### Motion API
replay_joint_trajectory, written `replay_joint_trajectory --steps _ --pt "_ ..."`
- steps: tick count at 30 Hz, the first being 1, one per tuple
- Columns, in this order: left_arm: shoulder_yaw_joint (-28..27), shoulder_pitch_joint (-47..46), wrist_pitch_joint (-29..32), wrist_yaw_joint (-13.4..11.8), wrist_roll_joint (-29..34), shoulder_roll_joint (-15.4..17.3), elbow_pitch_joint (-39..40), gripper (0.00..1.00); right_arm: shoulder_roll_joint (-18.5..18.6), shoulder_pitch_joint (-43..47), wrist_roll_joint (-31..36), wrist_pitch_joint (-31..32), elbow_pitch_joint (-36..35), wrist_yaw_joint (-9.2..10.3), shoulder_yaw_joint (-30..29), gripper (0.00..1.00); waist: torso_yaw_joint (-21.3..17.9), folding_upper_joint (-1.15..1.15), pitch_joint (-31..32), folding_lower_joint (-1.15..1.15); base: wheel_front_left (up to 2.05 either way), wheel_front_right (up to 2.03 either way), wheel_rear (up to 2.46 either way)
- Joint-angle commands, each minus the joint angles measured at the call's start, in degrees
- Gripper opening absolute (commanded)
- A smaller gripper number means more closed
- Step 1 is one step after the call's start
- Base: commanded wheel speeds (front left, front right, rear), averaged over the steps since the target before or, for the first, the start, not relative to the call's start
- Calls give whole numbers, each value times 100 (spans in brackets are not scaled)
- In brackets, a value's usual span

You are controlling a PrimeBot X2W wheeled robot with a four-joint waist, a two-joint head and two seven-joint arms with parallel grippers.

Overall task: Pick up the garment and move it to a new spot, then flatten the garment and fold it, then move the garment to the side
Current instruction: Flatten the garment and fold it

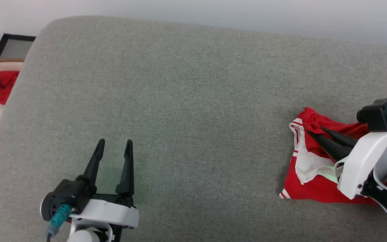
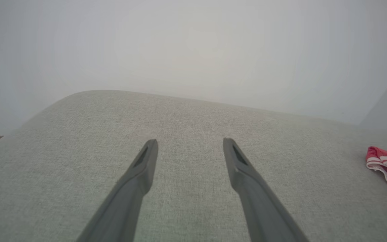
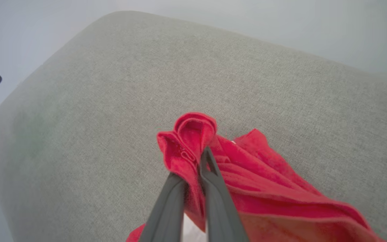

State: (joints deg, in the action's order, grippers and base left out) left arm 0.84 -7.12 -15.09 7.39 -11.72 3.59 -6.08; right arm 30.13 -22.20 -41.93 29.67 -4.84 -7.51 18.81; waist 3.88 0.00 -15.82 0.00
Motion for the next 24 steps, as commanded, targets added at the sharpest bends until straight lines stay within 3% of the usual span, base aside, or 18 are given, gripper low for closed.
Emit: replay_joint_trajectory --steps 1,3,5,6,7,8,9,24 --pt "11 -63 -4 15 -57 -11 -16 100 -53 -110 18 -155 209 5 87 0 11 0 -35 0 0 0 0" --pt "18 -80 -4 16 -51 -16 -33 100 -61 -178 20 -271 380 5 203 0 9 0 -44 0 0 0 0" --pt "11 -79 -4 16 -52 -19 -44 100 -83 -247 -41 -372 471 5 306 38 -12 0 -39 0 0 0 0" --pt "-2 -80 -4 16 -53 -19 -53 100 -84 -285 -67 -411 498 5 359 47 -27 0 -27 0 0 0 0" --pt "-2 -80 -4 16 -53 -19 -53 100 -84 -285 -67 -411 498 5 359 47 -27 0 -27 0 0 0 0" --pt "-18 -76 -4 16 -53 -19 -57 100 -83 -324 -112 -471 506 5 384 95 -45 0 -8 0 0 0 0" --pt "-25 -70 -4 16 -52 -17 -63 100 -80 -351 -146 -516 517 5 396 100 -67 0 16 0 0 0 0" --pt "124 48 -4 16 -248 255 -166 100 195 -349 -586 -945 447 5 8 100 -638 0 530 0 0 0 0"
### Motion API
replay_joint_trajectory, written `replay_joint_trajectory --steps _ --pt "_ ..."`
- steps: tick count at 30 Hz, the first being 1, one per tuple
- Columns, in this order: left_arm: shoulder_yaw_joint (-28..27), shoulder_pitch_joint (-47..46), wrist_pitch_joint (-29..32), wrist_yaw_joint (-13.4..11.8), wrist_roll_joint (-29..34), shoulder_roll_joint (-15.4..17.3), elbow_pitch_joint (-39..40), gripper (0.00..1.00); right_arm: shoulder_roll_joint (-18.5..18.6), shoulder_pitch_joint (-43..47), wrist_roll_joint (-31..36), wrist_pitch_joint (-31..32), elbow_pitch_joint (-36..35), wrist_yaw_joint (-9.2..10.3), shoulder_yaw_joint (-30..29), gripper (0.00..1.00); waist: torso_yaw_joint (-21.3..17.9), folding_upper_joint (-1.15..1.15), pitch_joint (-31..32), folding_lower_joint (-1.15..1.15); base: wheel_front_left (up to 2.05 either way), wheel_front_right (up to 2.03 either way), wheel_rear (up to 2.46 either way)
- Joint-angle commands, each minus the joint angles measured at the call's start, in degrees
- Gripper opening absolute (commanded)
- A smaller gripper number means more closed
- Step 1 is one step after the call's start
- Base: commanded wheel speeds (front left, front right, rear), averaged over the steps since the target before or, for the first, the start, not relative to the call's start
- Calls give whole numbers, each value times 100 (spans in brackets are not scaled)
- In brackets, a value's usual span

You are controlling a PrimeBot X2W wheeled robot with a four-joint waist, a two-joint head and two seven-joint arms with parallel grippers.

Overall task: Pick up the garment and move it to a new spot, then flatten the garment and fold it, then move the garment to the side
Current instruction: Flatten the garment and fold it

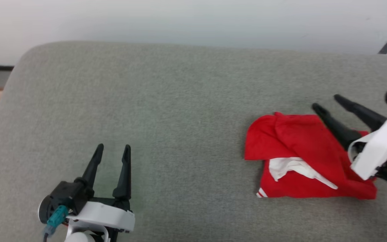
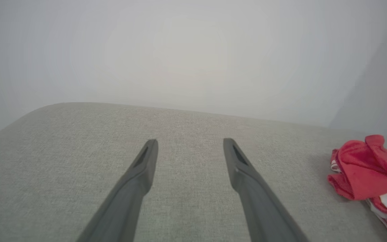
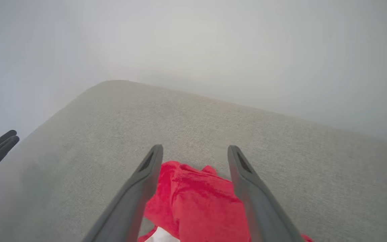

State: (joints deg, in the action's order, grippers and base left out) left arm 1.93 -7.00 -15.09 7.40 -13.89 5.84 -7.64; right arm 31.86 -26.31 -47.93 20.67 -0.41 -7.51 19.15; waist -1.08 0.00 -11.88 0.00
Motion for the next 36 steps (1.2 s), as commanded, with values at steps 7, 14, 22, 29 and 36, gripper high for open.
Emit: replay_joint_trajectory --steps 7,14,22,29,36 --pt "186 -29 -4 15 -155 207 -296 100 274 543 113 -1136 565 5 -452 100 -404 0 361 0 0 0 0" --pt "216 40 -4 15 -254 263 -602 100 258 1074 256 -2153 1168 5 -729 100 -508 0 500 0 0 0 0" --pt "217 222 -4 15 -339 268 -650 100 32 1638 454 -2912 1275 5 -948 100 -529 0 632 0 0 0 0" --pt "135 597 -4 -19 -287 294 -394 100 -69 2056 650 -3181 1155 5 -1148 100 -516 0 758 0 0 0 0" --pt "93 1016 -4 -116 -94 259 14 100 -363 2448 1101 -3303 878 5 -1448 100 -455 0 824 0 0 0 0"
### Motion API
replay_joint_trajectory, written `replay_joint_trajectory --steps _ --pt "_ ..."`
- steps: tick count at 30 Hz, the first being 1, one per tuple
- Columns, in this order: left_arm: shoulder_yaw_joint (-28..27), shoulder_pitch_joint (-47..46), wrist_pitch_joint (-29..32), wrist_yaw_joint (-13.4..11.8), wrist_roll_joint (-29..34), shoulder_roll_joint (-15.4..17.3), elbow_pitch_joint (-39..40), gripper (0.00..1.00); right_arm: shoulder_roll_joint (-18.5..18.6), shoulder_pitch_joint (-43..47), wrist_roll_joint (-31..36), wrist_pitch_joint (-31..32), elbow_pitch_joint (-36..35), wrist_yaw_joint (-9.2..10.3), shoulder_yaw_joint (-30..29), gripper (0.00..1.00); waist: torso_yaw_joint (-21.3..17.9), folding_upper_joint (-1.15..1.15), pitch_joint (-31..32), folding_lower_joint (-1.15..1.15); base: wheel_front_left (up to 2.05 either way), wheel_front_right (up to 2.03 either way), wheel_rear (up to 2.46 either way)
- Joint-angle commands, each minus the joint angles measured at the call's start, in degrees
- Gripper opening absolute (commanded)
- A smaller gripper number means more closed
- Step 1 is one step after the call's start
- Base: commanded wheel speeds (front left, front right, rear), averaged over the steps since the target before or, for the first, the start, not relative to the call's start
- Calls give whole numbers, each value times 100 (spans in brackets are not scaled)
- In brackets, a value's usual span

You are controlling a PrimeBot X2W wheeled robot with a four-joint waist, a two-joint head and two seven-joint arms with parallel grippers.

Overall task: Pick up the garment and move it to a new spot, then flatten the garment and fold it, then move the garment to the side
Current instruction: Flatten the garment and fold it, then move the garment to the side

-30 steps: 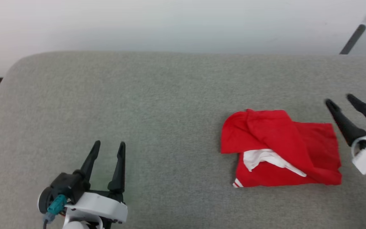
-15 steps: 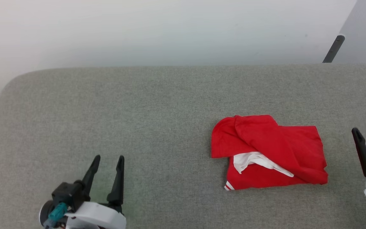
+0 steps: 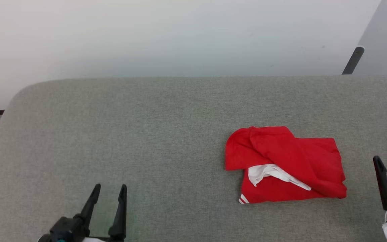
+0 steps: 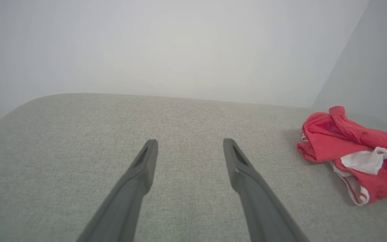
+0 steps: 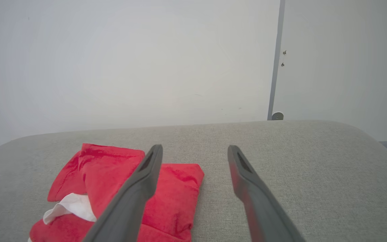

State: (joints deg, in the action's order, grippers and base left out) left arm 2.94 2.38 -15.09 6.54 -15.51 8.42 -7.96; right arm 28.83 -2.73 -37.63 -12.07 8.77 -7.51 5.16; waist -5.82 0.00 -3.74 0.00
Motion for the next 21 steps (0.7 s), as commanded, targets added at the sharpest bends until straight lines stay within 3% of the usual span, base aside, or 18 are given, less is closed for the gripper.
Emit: replay_joint_trajectory --steps 1,9,21 --pt "-4 130 -4 -52 88 1 103 100 -118 141 153 -51 -98 5 -96 100 29 0 15 0 0 0 0" --pt "-30 462 -4 -170 210 -62 477 100 -537 571 749 -29 -541 5 -438 100 94 0 81 0 0 0 0" --pt "-65 694 -4 -251 232 -57 787 100 -927 907 1034 159 -1033 5 -765 100 133 0 12 0 0 0 0"
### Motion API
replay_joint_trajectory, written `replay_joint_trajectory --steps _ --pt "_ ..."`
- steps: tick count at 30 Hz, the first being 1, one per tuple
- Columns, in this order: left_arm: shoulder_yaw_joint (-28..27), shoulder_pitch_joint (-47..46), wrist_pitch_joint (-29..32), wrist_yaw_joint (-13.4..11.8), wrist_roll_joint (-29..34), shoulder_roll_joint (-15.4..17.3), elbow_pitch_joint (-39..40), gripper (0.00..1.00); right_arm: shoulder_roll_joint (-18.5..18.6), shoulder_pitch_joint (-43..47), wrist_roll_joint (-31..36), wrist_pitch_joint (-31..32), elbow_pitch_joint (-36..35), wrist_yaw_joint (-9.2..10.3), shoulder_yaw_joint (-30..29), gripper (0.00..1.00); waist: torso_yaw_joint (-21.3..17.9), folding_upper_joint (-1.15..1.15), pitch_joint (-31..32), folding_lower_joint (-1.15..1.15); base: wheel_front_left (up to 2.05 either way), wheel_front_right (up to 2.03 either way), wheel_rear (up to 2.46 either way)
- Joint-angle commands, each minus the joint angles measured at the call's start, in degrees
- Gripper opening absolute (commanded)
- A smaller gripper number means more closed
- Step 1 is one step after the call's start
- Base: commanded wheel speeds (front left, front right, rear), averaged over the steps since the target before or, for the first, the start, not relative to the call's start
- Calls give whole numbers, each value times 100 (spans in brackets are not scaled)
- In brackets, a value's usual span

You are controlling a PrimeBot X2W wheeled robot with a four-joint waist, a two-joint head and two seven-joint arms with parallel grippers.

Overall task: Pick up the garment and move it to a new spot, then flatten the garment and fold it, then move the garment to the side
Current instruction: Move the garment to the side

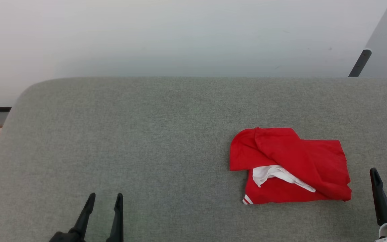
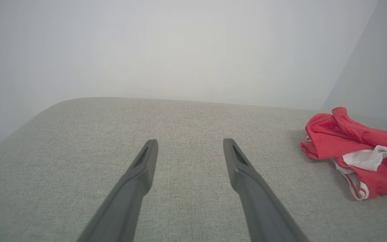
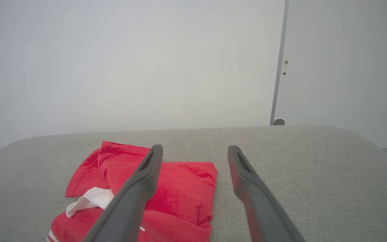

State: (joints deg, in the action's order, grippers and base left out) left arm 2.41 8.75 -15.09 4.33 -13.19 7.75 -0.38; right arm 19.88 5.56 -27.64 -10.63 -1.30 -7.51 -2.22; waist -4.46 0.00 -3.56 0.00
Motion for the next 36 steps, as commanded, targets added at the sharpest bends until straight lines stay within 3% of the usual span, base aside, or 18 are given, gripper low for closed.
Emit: replay_joint_trajectory --steps 1,12,17,21,29,36 --pt "-9 55 -4 -31 -4 12 31 100 -41 78 46 29 -37 5 -31 100 -6 0 -10 0 0 0 0" --pt "24 -9 -4 -51 -22 14 59 100 -99 -20 -16 117 -48 5 51 100 -30 0 -13 0 0 0 0" --pt "33 -102 -4 -82 -41 -40 105 100 298 -421 -227 587 -137 6 352 100 -71 0 -117 0 0 0 0" --pt "66 -227 -4 -76 -25 -76 102 100 747 -875 -483 1519 -68 6 474 100 -79 0 -247 0 0 0 0" --pt "166 -571 -4 -1 32 -155 30 100 1729 -1555 -1584 4514 197 5 1161 100 29 0 -614 0 0 0 0" --pt "261 -944 -4 60 108 -238 -27 100 1893 -2183 -2049 5776 444 5 1011 100 158 0 -1062 0 0 0 0"
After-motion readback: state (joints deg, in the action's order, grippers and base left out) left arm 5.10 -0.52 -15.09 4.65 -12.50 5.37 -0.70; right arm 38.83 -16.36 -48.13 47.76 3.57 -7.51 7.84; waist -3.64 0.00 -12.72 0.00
